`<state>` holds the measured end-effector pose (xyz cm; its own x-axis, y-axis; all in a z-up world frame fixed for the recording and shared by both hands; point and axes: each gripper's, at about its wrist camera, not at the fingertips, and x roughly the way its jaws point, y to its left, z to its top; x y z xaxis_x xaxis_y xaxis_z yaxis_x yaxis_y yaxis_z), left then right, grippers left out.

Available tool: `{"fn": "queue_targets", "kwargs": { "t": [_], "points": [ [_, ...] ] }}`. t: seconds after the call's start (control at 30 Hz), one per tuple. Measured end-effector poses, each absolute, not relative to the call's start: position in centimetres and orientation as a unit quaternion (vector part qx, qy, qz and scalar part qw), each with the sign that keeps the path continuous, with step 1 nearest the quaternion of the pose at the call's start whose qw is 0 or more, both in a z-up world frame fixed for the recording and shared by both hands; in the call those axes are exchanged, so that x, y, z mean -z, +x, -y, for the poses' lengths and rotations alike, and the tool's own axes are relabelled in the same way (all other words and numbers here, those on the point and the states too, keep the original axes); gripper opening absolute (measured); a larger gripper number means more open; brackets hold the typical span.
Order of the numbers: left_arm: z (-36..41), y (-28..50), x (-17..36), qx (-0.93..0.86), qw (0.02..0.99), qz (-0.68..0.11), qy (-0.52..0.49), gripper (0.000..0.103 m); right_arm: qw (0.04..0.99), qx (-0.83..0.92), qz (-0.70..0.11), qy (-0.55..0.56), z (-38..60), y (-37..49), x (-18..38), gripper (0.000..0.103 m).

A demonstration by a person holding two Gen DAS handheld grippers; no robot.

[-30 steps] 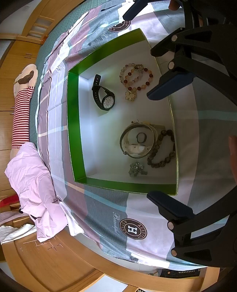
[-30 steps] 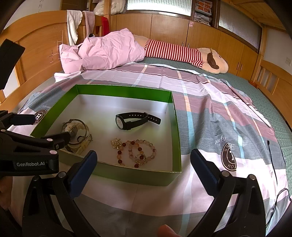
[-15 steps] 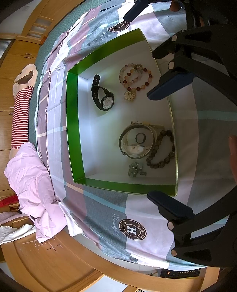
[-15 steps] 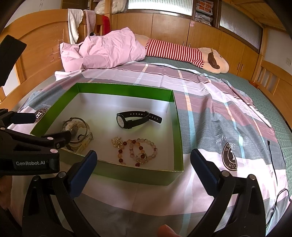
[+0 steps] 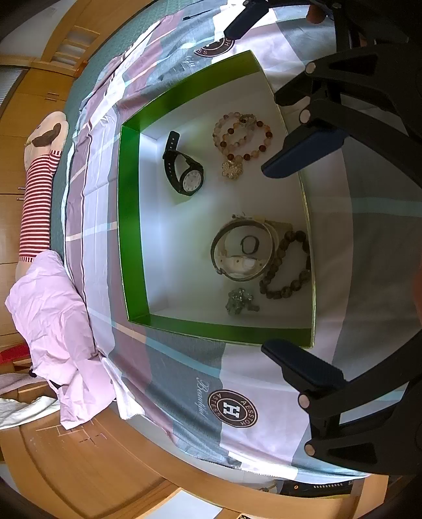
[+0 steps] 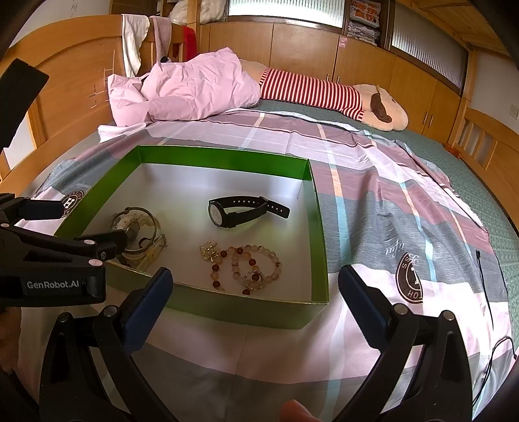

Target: Organize jewelry

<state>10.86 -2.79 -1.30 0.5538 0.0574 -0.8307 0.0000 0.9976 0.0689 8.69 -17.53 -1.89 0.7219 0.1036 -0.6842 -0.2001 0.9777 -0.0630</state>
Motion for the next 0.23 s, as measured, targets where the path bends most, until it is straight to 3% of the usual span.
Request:
{"fn": "queue_targets", "kwargs": {
  "t": [0.23],
  "points": [
    [2.67,10.97,1.39,-0.011,0.878,-0.478,0.026,0.098,0.925,-0.084,-0.364,-0.068,17.48,8.66,2.01,0.100]
  ]
}}
